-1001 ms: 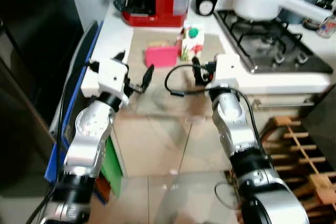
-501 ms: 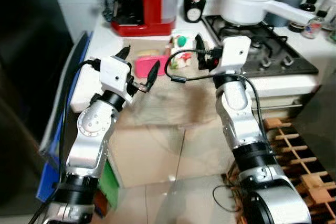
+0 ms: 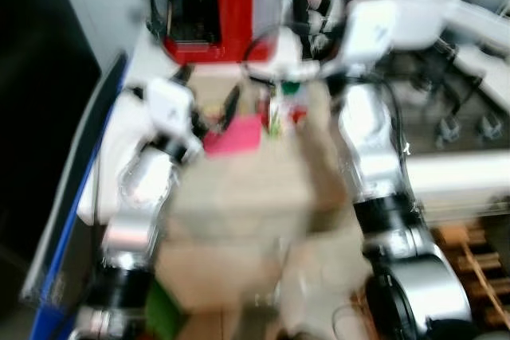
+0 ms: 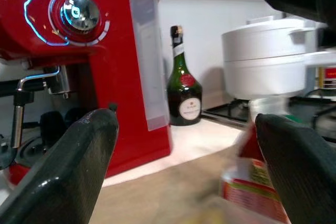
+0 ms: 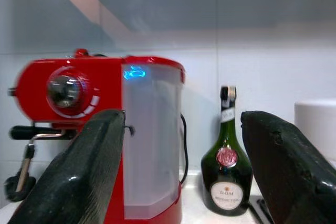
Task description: Restocking fridge
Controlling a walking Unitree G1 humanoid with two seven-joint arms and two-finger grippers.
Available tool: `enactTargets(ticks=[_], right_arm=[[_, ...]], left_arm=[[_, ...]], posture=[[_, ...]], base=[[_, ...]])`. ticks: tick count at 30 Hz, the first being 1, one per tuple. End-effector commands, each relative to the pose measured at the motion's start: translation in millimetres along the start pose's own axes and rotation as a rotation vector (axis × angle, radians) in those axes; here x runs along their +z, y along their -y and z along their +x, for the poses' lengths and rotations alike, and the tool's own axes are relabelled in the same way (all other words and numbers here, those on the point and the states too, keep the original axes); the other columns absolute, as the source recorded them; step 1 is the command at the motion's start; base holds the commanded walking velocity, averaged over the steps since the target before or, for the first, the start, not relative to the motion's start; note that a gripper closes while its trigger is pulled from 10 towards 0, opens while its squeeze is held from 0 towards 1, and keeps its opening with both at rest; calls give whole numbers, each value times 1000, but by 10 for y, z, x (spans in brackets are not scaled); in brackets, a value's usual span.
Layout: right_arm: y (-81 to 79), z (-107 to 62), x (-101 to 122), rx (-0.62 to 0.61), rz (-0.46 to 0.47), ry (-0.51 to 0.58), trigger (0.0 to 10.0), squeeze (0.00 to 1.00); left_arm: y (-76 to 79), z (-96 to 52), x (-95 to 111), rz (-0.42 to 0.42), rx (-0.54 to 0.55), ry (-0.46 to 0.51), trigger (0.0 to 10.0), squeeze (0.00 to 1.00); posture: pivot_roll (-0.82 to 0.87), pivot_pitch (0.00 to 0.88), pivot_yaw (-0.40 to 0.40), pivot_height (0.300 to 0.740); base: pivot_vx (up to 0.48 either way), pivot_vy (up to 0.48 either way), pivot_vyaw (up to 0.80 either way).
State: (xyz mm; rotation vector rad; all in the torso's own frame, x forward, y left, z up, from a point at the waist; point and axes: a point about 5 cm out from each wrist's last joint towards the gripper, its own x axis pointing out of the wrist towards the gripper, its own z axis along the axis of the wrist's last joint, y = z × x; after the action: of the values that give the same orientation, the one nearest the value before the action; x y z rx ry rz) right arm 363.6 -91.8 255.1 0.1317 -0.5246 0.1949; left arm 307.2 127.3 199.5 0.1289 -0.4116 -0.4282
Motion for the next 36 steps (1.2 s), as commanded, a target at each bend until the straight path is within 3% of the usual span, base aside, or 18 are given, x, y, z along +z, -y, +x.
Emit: enactTargets(ticks=[1, 13, 23, 28, 29, 36], right_arm=[[-95, 38, 16, 13, 71, -22, 10000, 0], [78, 33, -164, -100, 89, -183, 10000, 0], [169, -21, -188, -168, -103, -251, 10000, 0], [167, -41, -207, -179, -105, -272, 10000, 0], [164, -51, -218, -185, -84, -282, 10000, 1000], [135, -74, -166, -206, -80, -290, 10000, 1000]], left_arm=[[-62, -31, 31, 23, 12, 4, 10000, 0], [-34, -37, 5, 21, -35, -24, 10000, 0], [-21, -53, -13, 28, -47, -38, 10000, 0], [-19, -52, -20, 31, -51, -43, 10000, 0], [-18, -52, -19, 32, -51, -43, 10000, 0], [-26, -60, -14, 39, -51, -44, 10000, 0]], posture=[[85, 0, 19, 740], [87, 0, 26, 740], [86, 0, 23, 740], [85, 0, 24, 740], [87, 0, 23, 740], [90, 0, 21, 740]], base=[[0, 0, 0], [0, 0, 0], [0, 0, 0], [0, 0, 0], [0, 0, 0], [0, 0, 0]])
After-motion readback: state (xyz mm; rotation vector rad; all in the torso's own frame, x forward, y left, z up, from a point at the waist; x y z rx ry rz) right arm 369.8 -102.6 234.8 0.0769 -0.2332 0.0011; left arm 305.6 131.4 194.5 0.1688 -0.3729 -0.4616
